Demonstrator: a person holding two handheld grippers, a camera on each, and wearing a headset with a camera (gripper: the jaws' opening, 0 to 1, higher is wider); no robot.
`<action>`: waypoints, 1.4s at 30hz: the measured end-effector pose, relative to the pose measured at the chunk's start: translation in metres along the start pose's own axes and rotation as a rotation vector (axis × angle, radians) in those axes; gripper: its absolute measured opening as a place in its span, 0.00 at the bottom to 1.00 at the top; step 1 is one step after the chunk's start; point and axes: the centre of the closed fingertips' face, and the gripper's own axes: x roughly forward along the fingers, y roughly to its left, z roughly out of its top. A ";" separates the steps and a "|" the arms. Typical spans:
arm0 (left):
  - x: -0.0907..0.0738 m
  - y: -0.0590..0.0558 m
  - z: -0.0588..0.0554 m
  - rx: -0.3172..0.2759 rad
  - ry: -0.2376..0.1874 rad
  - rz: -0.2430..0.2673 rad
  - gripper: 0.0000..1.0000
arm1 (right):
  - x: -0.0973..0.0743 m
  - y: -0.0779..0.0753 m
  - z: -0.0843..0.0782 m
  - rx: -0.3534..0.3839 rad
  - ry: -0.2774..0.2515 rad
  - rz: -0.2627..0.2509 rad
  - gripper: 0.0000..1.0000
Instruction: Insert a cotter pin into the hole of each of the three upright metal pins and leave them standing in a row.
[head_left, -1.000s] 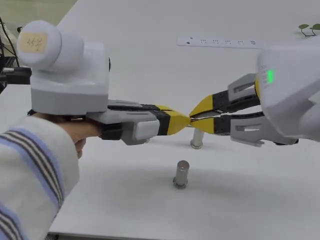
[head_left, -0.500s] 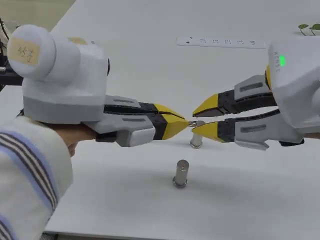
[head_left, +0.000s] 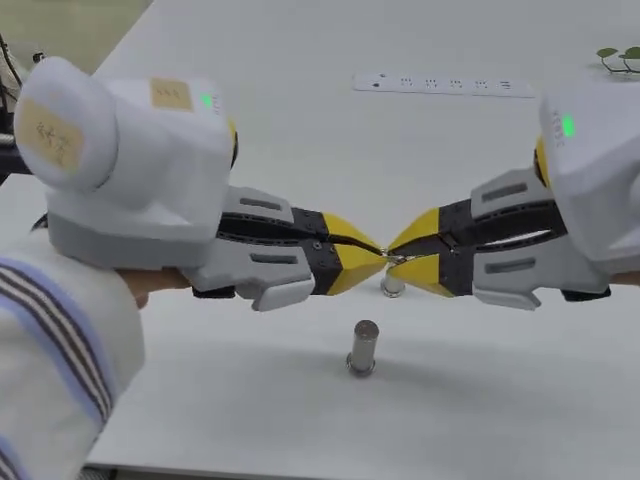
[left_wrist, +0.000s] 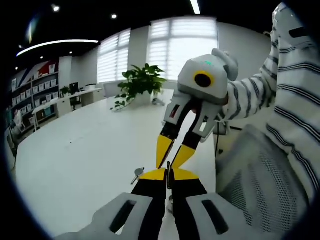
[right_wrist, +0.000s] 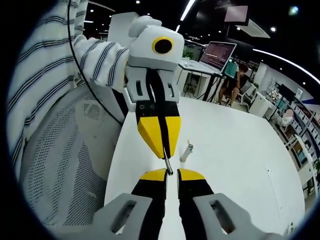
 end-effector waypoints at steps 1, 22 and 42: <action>0.000 0.000 -0.001 0.011 0.009 -0.004 0.00 | 0.000 0.001 0.000 0.000 0.001 0.005 0.02; 0.008 -0.018 -0.027 0.124 0.164 -0.117 0.00 | 0.002 0.032 -0.014 0.015 0.064 0.144 0.00; 0.019 -0.016 -0.043 0.120 0.230 -0.076 0.20 | -0.001 0.035 -0.049 0.194 0.046 0.064 0.00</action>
